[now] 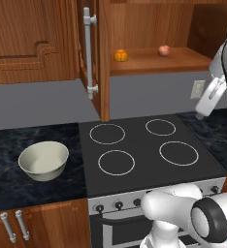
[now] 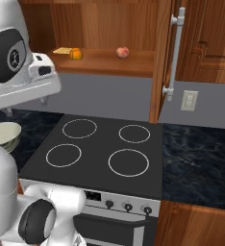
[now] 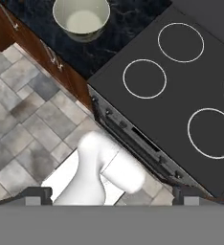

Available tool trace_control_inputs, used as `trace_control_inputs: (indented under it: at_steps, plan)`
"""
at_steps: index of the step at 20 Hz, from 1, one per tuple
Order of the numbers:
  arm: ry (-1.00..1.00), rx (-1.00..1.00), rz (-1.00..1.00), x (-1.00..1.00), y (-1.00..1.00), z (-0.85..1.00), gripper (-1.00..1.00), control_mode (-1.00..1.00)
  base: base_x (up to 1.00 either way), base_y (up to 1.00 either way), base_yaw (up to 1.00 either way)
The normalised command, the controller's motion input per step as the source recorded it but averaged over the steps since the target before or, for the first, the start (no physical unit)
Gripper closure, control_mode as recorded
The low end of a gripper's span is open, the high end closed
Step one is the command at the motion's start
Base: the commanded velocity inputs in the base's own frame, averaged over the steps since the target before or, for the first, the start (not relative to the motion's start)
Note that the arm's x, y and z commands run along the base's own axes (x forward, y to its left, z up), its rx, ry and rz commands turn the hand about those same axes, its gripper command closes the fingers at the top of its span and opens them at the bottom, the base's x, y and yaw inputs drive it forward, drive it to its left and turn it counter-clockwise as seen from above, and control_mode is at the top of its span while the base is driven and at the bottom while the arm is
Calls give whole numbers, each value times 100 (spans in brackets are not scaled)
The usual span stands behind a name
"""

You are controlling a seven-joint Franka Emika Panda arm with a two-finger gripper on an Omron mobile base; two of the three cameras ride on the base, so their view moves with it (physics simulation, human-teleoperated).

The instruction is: Open the cabinet. Pick the orange and peach from the cabinet and place them into the bowl. Then close the cabinet.

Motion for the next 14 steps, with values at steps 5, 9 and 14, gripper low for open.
trace_control_inputs:
  at_steps: [5, 9, 14]
  plan:
    - [-70, -9, -4, -20, 1, 31, -100, -100, 0, 0, 0]
    - [-59, -16, -13, 1, 0, 34, -100, -100, 0, 0, 0]
    - [-24, 4, -17, 18, 0, 35, -100, -100, 0, 0, 0]
